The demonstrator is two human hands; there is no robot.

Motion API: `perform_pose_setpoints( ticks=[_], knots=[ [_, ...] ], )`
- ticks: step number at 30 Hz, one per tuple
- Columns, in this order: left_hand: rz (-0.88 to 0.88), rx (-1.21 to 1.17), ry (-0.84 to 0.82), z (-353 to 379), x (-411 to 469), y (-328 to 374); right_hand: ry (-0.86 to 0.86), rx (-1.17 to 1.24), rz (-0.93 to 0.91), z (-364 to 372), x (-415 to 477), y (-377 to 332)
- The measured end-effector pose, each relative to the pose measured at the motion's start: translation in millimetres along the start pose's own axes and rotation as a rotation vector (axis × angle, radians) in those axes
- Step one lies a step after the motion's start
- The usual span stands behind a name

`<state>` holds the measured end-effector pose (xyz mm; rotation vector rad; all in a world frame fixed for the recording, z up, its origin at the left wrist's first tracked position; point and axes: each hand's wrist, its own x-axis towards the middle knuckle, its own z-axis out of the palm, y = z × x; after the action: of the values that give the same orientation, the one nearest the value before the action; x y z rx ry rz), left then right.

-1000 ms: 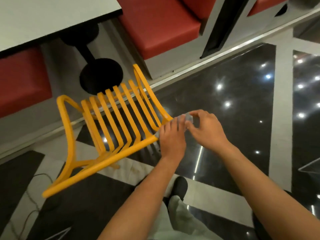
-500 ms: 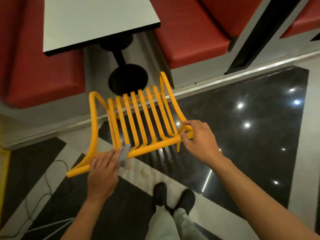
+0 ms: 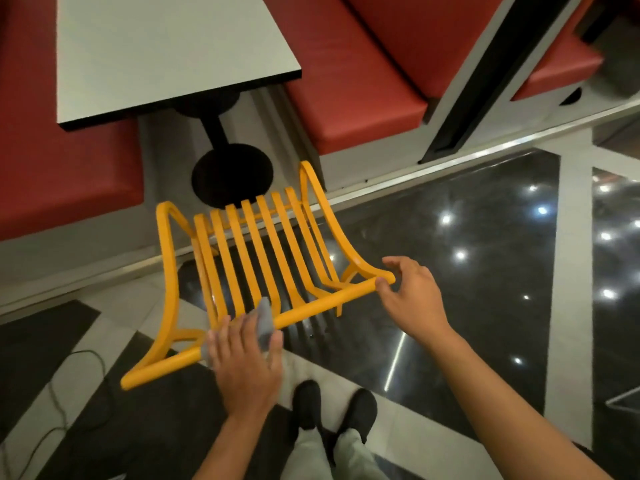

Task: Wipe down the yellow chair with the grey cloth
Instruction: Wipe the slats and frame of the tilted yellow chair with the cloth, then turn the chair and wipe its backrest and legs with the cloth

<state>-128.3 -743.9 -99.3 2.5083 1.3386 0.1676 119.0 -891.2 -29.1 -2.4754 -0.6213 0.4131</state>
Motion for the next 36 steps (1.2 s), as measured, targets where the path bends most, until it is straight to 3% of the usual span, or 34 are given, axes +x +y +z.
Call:
perform_pose_setpoints(
  ticks=[5,10,17,22,25,27,32,36],
  knots=[
    [0.308,-0.01,-0.079,42.6,24.6,108.2,0.014,0.003,0.026,-10.5,-7.9,-3.4],
    [0.441,-0.134,-0.136,67.0,39.9,172.1,0.047,-0.014,0.07,-33.2,-11.7,7.8],
    [0.693,-0.218,-0.081,72.6,36.7,177.9,0.035,0.0,0.076,-48.3,-1.6,28.5],
    [0.711,-0.13,-0.162,57.2,39.2,121.7,-0.057,0.009,0.019,-49.1,24.4,36.3],
    [0.602,-0.087,-0.129,39.3,18.8,83.6,-0.136,0.017,-0.035,-55.8,44.9,44.9],
    [0.4,-0.163,-0.11,28.9,5.8,82.8,-0.178,0.006,-0.095,-66.3,62.3,51.5],
    [-0.455,-0.725,-0.02,4.1,8.5,170.1,-0.315,-0.016,-0.248,-96.6,92.8,71.7],
    [-0.882,-1.255,0.022,-27.9,32.3,246.4,-0.428,0.014,-0.311,-119.5,107.2,89.1]
  ],
)
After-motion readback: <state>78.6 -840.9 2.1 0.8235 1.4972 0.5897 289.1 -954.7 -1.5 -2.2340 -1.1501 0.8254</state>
